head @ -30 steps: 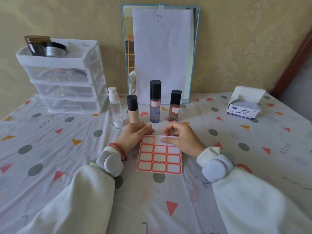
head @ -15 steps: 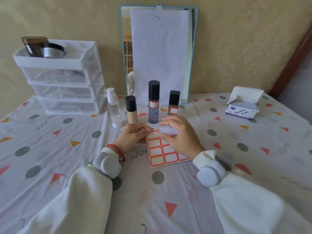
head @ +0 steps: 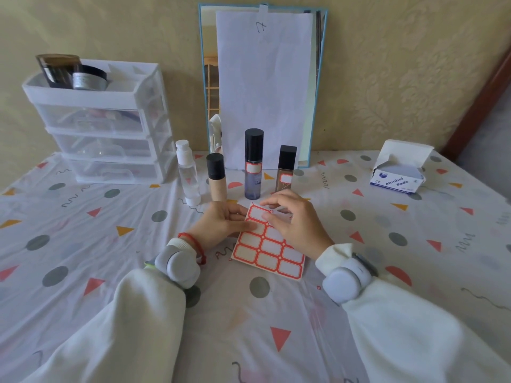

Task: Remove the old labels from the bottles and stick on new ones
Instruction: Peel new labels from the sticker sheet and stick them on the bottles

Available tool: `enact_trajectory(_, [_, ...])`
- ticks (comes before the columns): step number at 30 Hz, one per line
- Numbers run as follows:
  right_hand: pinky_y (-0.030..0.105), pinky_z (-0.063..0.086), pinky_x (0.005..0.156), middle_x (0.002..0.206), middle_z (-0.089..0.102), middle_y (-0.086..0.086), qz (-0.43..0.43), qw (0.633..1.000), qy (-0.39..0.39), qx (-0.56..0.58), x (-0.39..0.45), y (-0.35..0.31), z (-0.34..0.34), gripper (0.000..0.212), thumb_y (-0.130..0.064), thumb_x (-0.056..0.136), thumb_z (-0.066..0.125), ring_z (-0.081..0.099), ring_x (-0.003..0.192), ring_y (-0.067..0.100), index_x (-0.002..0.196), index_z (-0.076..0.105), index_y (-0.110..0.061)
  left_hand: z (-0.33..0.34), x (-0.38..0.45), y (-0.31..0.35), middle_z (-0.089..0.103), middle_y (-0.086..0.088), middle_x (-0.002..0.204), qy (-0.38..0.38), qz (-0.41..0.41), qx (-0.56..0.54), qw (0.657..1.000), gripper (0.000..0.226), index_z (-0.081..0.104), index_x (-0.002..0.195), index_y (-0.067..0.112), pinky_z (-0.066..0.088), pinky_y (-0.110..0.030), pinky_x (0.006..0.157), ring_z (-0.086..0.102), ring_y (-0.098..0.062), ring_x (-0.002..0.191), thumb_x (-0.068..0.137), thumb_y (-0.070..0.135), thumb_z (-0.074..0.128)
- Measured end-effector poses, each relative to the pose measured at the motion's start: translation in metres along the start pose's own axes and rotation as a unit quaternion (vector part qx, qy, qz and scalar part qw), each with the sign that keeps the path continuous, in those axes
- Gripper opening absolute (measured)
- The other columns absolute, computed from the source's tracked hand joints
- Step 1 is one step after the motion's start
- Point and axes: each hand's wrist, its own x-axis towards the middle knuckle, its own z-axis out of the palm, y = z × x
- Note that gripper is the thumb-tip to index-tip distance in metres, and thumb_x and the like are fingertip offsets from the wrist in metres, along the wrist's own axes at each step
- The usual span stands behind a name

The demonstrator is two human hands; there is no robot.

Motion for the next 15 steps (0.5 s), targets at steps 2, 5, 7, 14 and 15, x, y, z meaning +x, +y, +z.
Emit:
enact_trajectory(2, [0.002,0.040,0.083,0.112,0.063,0.006,-0.016,1.000,-0.016,0.006,-0.0004,-0.0010,0.0006,0.026,-0.016,0.087,0.069,0.055,0.099,0.006,0.113,0.068,-0.010,0.0010,-0.0010,0.0008,0.076,-0.003,0.087,-0.007,0.000,0.010,1.000,0.012,0.070,0.093,0.010,0.059,-0.025,0.070,0.073,-0.020,0.082,0.081,0.011,0.073])
enact_trajectory(5, [-0.003,0.035,0.084,0.114,0.064,0.005,-0.025,0.999,-0.027,0.010,-0.0011,-0.0012,0.0031,0.029,-0.015,0.088,0.068,0.051,0.098,-0.001,0.116,0.068,-0.010,0.0026,-0.0039,0.0026,0.076,-0.008,0.089,-0.015,0.011,0.004,1.000,0.021,0.067,0.101,0.007,0.060,-0.030,0.073,0.073,-0.024,0.084,0.081,0.008,0.072])
enact_trajectory(7, [-0.004,0.035,0.083,0.112,0.065,0.004,-0.025,0.999,-0.023,0.019,-0.0010,-0.0001,0.0040,0.028,-0.015,0.087,0.068,0.051,0.094,-0.005,0.115,0.069,-0.010,0.0036,-0.0054,0.0031,0.075,-0.010,0.089,-0.018,0.016,-0.001,1.000,0.023,0.065,0.104,0.004,0.060,-0.033,0.075,0.073,-0.026,0.084,0.082,0.005,0.071])
enact_trajectory(14, [-0.004,0.037,0.077,0.107,0.067,0.002,0.004,0.999,-0.031,0.026,-0.0011,0.0024,0.0064,0.021,-0.018,0.088,0.068,0.055,0.085,-0.008,0.107,0.069,-0.011,0.0057,-0.0072,0.0049,0.075,-0.008,0.088,-0.027,0.026,0.024,0.999,0.015,0.067,0.096,0.007,0.059,-0.038,0.079,0.073,-0.026,0.084,0.082,0.001,0.069])
enact_trajectory(15, [-0.004,0.037,0.076,0.107,0.068,0.003,0.003,0.999,-0.030,0.027,-0.0012,0.0019,0.0067,0.020,-0.018,0.088,0.068,0.055,0.084,-0.007,0.106,0.069,-0.011,0.0061,-0.0071,0.0049,0.075,-0.008,0.087,-0.025,0.027,0.024,0.999,0.015,0.067,0.095,0.008,0.059,-0.039,0.079,0.073,-0.026,0.084,0.082,0.001,0.069])
